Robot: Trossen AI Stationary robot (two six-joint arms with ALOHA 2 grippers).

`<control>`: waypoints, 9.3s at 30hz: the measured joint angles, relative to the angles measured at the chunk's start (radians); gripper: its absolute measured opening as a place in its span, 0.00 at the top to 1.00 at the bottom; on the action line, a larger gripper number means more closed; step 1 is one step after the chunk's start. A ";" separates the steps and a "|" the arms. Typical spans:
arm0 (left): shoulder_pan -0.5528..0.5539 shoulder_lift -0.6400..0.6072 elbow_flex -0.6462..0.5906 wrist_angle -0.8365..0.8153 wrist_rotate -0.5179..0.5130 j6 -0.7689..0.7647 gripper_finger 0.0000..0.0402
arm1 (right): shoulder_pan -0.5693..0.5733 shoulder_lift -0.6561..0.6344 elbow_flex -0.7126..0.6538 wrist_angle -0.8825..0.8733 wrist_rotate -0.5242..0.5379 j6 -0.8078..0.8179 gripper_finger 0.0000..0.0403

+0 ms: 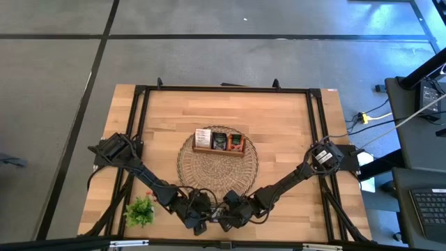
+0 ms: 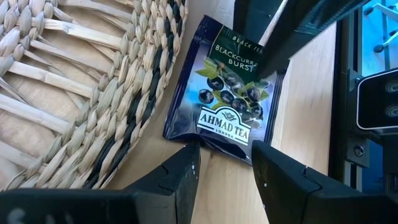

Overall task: Pick & Place Tea
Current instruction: Put the violet tea bag into the middle slot of the wooden organizer, then put the orange tea bag into the right slot of the wooden organizer

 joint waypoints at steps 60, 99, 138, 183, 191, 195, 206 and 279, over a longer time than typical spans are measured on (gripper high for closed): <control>0.008 -0.263 -0.002 -0.685 0.075 0.050 0.64 | -0.668 -0.083 0.487 -0.958 -0.210 -1.548 0.99; -0.025 -0.264 0.000 -0.721 -0.005 0.017 0.64 | -0.638 -0.186 0.434 -0.864 -0.298 -1.563 0.71; -0.044 -0.313 0.000 -0.877 0.030 -0.204 0.64 | -0.629 -0.243 0.128 -0.392 -0.262 -1.568 0.71; -0.056 -0.215 0.000 -1.003 0.387 -0.333 0.64 | -0.313 -0.327 -0.066 -0.263 0.011 -1.354 0.70; -0.050 -0.172 0.004 -0.989 0.398 -0.280 0.64 | -0.249 -0.327 -0.066 -0.257 0.012 -1.331 0.71; -0.034 -0.171 0.000 -0.957 0.406 -0.277 0.64 | -0.235 -0.327 -0.066 -0.257 0.012 -1.306 0.70; 0.002 -0.166 0.002 -0.659 0.300 -0.248 0.64 | -0.167 -0.327 -0.066 -0.257 0.012 -1.275 0.70; -0.142 -0.097 0.004 -0.361 0.071 0.064 0.64 | -0.067 -0.280 -0.309 0.406 0.115 -0.545 0.70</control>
